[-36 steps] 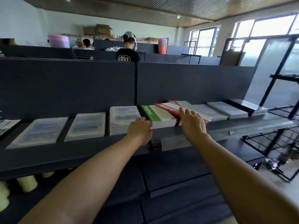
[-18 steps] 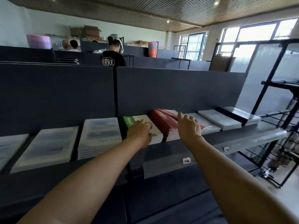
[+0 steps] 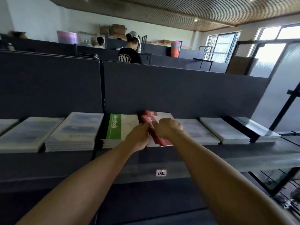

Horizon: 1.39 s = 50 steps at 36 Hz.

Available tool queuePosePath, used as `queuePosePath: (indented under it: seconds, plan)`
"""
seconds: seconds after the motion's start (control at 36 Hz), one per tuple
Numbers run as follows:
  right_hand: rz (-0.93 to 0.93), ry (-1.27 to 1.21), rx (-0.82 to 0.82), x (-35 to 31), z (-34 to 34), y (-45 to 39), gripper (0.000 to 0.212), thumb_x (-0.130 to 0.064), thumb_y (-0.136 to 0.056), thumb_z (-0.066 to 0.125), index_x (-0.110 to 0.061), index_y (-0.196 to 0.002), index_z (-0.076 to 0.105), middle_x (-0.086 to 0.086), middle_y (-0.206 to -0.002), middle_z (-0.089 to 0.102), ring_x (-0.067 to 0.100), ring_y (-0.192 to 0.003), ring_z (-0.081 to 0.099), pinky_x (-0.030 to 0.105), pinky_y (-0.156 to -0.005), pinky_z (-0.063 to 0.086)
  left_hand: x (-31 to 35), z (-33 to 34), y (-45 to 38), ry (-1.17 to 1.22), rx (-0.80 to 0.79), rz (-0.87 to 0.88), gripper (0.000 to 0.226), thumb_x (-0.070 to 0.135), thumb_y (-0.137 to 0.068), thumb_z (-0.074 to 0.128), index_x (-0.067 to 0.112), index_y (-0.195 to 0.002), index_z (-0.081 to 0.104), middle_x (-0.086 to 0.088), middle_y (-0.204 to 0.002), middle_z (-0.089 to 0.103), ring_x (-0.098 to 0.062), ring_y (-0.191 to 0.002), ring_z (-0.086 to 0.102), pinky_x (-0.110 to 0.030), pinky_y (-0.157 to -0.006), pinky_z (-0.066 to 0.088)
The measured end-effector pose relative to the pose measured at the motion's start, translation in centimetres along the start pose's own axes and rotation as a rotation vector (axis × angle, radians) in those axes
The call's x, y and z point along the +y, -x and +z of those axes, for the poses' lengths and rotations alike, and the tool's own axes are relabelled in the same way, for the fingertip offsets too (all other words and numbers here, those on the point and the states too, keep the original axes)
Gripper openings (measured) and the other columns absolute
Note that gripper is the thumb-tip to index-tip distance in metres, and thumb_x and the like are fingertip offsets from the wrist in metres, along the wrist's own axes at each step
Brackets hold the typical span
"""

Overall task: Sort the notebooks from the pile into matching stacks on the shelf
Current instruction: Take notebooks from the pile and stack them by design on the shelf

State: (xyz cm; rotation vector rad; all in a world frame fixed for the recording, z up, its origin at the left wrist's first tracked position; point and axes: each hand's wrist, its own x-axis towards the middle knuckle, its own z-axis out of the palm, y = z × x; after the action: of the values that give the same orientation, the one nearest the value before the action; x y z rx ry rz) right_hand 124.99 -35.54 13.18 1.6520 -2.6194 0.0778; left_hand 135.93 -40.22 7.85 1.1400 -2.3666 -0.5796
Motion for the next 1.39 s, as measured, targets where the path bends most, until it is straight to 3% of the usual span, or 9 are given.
queuePosePath:
  seconds: [0.14,0.25,0.33,0.5,0.72,0.89,1.03,1.28,1.39]
  plan:
    - [0.085,-0.104,0.109,4.6,1.0,-0.9,0.047,-0.038,-0.104,0.023,-0.009,-0.125,0.053,0.013,-0.122,0.059,0.029,-0.108,0.057,0.035,-0.077,0.043,0.7,1.1,0.2,0.058,0.006,0.010,0.052,0.056,-0.095,0.042,0.022,-0.133,0.047,-0.005,-0.136,0.048,-0.023,-0.123,0.047,-0.042,-0.102,0.043]
    - [0.159,-0.147,0.125,7.1,2.1,-1.2,0.046,-0.042,-0.102,0.031,-0.008,-0.124,0.053,0.013,-0.116,0.061,0.028,-0.103,0.059,0.033,-0.074,0.041,2.0,1.6,0.5,-0.121,-0.143,0.035,0.090,0.070,-0.080,0.054,0.028,-0.152,0.019,0.004,-0.158,0.017,-0.023,-0.143,0.023,-0.045,-0.115,0.027]
    - [0.149,-0.187,0.177,8.0,2.4,-1.4,0.035,-0.036,-0.100,0.042,-0.008,-0.117,0.056,0.011,-0.108,0.063,0.026,-0.091,0.059,0.031,-0.067,0.039,2.6,1.9,0.0,-0.182,-0.178,0.021,0.092,0.064,-0.078,0.062,0.029,-0.152,0.019,0.004,-0.158,0.015,-0.022,-0.144,0.020,-0.042,-0.116,0.026]
    - [0.158,-0.213,0.119,8.4,2.7,-2.0,0.037,-0.036,-0.098,0.047,-0.010,-0.122,0.053,0.010,-0.113,0.060,0.024,-0.094,0.057,0.030,-0.068,0.039,2.6,1.6,-1.6,-0.150,-0.140,0.048,0.062,0.046,-0.085,0.066,0.024,-0.139,0.045,0.002,-0.149,0.035,-0.020,-0.133,0.039,-0.037,-0.108,0.038]
    - [0.109,-0.446,0.044,8.3,4.6,-4.4,0.038,-0.036,-0.097,0.046,-0.009,-0.125,0.048,0.011,-0.115,0.059,0.026,-0.095,0.057,0.029,-0.066,0.040,1.7,1.4,-3.2,-0.225,-0.192,-0.023,0.071,0.050,-0.093,0.052,0.023,-0.151,0.023,0.001,-0.161,0.005,-0.022,-0.147,0.013,-0.041,-0.117,0.023]
    - [0.131,-0.628,0.035,7.6,5.8,-6.1,0.047,-0.029,-0.096,0.046,-0.009,-0.138,0.041,0.015,-0.128,0.055,0.031,-0.110,0.055,0.029,-0.072,0.041,1.1,1.8,-4.3,-0.205,-0.186,-0.063,0.090,0.069,-0.080,0.057,0.024,-0.149,0.021,0.006,-0.158,0.008,-0.021,-0.143,0.020,-0.042,-0.112,0.030]
    - [0.187,-0.805,-0.016,6.8,6.2,-7.1,0.056,-0.019,-0.094,0.042,-0.011,-0.147,0.027,0.014,-0.135,0.050,0.030,-0.115,0.053,0.034,-0.083,0.046,0.9,2.2,-4.7,-0.340,-0.139,0.009,0.081,0.067,-0.085,0.051,0.021,-0.146,0.024,-0.001,-0.155,0.018,-0.024,-0.144,0.014,-0.041,-0.112,0.026]
    - [0.119,-0.588,-0.035,7.4,5.9,-7.8,0.045,-0.024,-0.095,0.041,-0.007,-0.136,0.039,0.017,-0.129,0.054,0.032,-0.113,0.054,0.032,-0.080,0.042,1.3,2.9,-5.3,-0.378,-0.160,-0.027,0.081,0.068,-0.086,0.046,0.023,-0.148,0.019,0.000,-0.159,0.010,-0.027,-0.148,0.002,-0.046,-0.114,0.022]
    - [0.098,-0.392,0.014,7.3,4.8,-7.4,0.046,-0.032,-0.096,0.043,-0.011,-0.137,0.036,0.013,-0.131,0.052,0.031,-0.118,0.050,0.040,-0.092,0.044,1.7,2.4,-5.4,-0.422,-0.197,-0.059,0.087,0.072,-0.085,0.042,0.023,-0.152,0.014,-0.001,-0.160,0.008,-0.027,-0.148,0.002,-0.047,-0.118,0.013]
